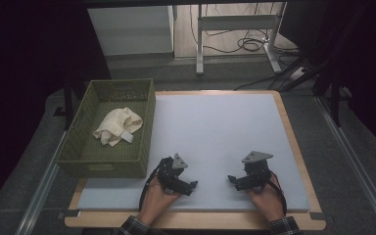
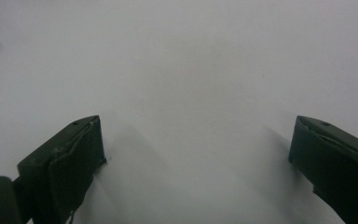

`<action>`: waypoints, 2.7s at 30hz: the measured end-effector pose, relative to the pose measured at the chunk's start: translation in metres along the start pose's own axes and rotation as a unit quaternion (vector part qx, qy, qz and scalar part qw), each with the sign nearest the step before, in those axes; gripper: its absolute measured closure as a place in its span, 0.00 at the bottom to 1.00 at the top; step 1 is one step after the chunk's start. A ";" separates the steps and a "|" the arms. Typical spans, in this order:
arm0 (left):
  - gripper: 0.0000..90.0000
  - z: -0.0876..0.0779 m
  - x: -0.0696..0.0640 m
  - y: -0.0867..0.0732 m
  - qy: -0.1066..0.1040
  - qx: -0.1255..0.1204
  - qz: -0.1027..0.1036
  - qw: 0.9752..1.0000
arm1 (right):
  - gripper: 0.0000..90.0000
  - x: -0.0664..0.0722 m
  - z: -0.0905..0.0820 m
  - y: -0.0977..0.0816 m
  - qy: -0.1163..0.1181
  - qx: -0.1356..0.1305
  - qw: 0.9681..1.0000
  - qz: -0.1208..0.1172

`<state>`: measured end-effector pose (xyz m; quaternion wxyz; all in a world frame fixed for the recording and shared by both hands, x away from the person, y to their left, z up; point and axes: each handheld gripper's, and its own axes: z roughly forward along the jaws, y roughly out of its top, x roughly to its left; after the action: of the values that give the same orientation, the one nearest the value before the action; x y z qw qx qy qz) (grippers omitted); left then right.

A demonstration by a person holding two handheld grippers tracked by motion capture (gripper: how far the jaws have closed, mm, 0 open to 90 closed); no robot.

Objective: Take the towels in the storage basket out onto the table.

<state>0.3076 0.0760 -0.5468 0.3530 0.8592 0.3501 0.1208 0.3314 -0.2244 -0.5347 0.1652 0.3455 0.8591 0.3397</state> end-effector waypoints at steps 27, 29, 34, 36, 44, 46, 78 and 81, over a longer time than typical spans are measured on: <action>0.03 -0.011 -0.006 0.028 -0.034 0.009 0.023 0.999 | 0.04 0.000 0.000 0.000 0.000 0.000 1.000 0.000; 0.03 -0.010 -0.005 0.032 -0.039 0.012 0.027 0.999 | 0.04 0.000 0.000 0.000 0.000 0.000 1.000 0.000; 0.02 -0.011 -0.003 0.042 -0.052 0.009 0.019 0.998 | 0.04 0.000 0.000 0.000 0.000 0.000 1.000 0.000; 0.02 -0.012 -0.002 0.046 -0.055 0.009 0.017 0.998 | 0.04 0.000 0.000 0.000 0.000 0.000 1.000 0.000; 0.01 -0.017 0.001 0.062 -0.059 0.013 0.021 0.998 | 0.04 0.000 0.000 0.000 0.000 0.000 1.000 0.000; 0.01 -0.019 0.001 0.067 -0.057 0.014 0.026 0.998 | 0.04 0.000 0.000 0.000 0.000 0.000 1.000 0.000; 0.00 -0.066 0.068 0.120 -0.020 0.011 0.019 1.000 | 0.04 0.000 0.000 0.000 0.000 -0.002 1.000 -0.001; 0.00 -0.073 0.077 0.123 -0.013 0.011 0.015 1.000 | 0.04 0.000 0.000 0.000 0.000 -0.002 1.000 -0.001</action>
<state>0.3940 0.1044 -0.4124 0.3464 0.8697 0.3335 0.1113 0.3318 -0.2245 -0.5349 0.1655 0.3445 0.8588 0.3412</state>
